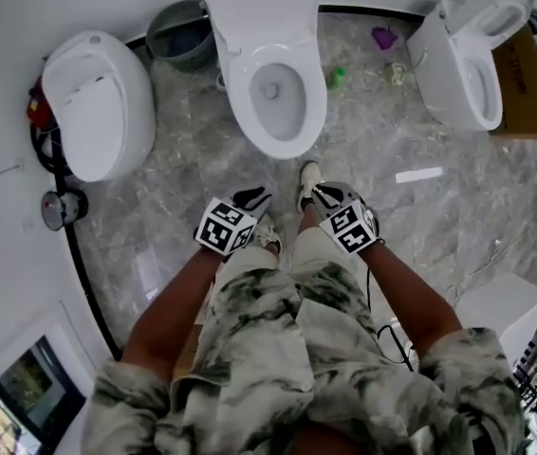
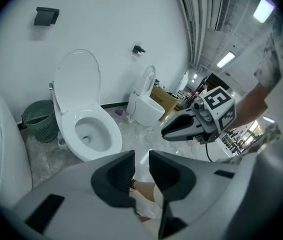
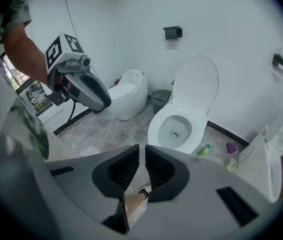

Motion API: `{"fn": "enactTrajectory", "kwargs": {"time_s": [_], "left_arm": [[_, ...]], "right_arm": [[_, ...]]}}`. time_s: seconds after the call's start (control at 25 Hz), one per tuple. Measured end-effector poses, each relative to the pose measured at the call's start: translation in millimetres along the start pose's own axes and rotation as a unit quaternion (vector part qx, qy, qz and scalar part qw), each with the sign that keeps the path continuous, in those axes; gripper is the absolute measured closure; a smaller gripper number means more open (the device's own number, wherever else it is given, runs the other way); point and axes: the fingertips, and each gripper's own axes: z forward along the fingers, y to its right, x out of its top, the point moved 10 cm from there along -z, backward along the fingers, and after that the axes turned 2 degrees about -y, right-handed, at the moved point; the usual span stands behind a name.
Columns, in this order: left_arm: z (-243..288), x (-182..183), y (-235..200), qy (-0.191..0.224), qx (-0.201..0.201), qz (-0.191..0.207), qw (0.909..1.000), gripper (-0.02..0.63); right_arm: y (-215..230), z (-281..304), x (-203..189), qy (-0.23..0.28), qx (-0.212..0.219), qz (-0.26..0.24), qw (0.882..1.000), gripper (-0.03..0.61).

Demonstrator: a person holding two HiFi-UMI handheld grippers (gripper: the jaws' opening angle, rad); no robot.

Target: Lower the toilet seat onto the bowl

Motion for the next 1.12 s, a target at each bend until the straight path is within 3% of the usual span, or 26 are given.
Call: {"fn": "enactTrajectory", "kwargs": {"time_s": [0.24, 0.68, 1.12], "left_arm": [[-59.4, 19.4, 35.6, 0.023, -0.006, 0.018, 0.9996, 0.532], [-162.0, 53.2, 94.0, 0.104, -0.014, 0.03, 0.994, 0.565], [-217.5, 53.2, 125.7, 0.15, -0.006, 0.027, 0.9882, 0.591]], "right_arm": [[-23.7, -62.4, 31.2, 0.035, -0.01, 0.004, 0.999, 0.52], [-59.9, -164.1, 84.6, 0.107, 0.001, 0.004, 0.994, 0.535], [-90.7, -219.9, 103.5, 0.145, 0.021, 0.007, 0.989, 0.555]]}}
